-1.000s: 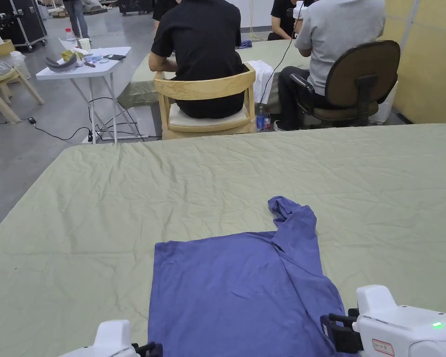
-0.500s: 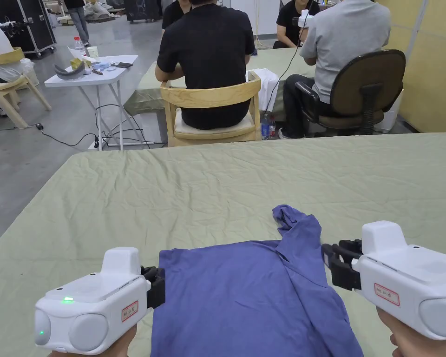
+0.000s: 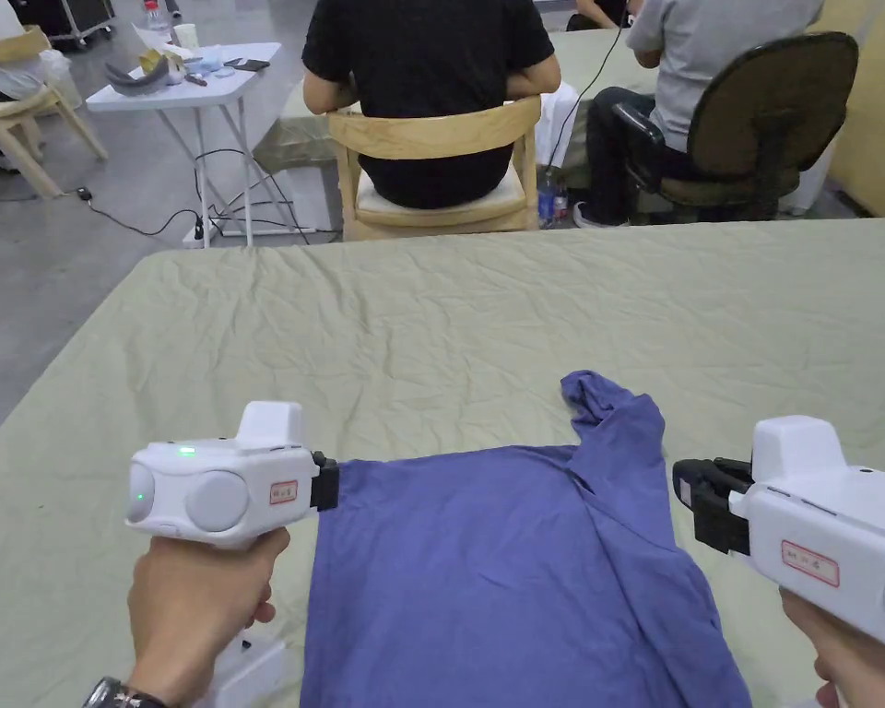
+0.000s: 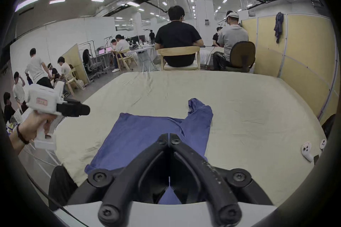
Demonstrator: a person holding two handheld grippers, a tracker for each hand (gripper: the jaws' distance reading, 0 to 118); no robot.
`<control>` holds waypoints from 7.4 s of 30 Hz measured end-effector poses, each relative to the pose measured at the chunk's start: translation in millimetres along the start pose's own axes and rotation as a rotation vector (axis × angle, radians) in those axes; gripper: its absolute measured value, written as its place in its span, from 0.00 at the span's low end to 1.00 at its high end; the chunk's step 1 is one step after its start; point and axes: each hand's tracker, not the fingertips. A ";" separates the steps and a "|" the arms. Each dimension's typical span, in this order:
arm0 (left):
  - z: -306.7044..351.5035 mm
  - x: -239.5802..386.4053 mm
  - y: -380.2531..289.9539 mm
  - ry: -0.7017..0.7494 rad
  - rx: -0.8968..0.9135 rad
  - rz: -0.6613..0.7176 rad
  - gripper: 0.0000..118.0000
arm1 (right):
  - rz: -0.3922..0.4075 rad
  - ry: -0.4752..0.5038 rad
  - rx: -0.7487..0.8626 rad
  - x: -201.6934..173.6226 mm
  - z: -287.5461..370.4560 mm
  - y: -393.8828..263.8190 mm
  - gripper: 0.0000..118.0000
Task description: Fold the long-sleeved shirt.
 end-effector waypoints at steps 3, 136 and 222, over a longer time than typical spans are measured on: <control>-36.5 -17.0 16.2 0.003 -0.043 0.016 0.00 | -0.007 -0.002 -0.033 6.1 -20.0 -0.2 0.00; 368.8 18.7 362.6 0.028 0.838 -0.061 0.03 | 0.145 -0.086 0.659 29.5 280.9 498.9 0.05; 43.4 -39.5 238.4 0.024 0.380 0.044 0.03 | 0.044 -0.014 0.266 93.2 -50.9 293.9 0.05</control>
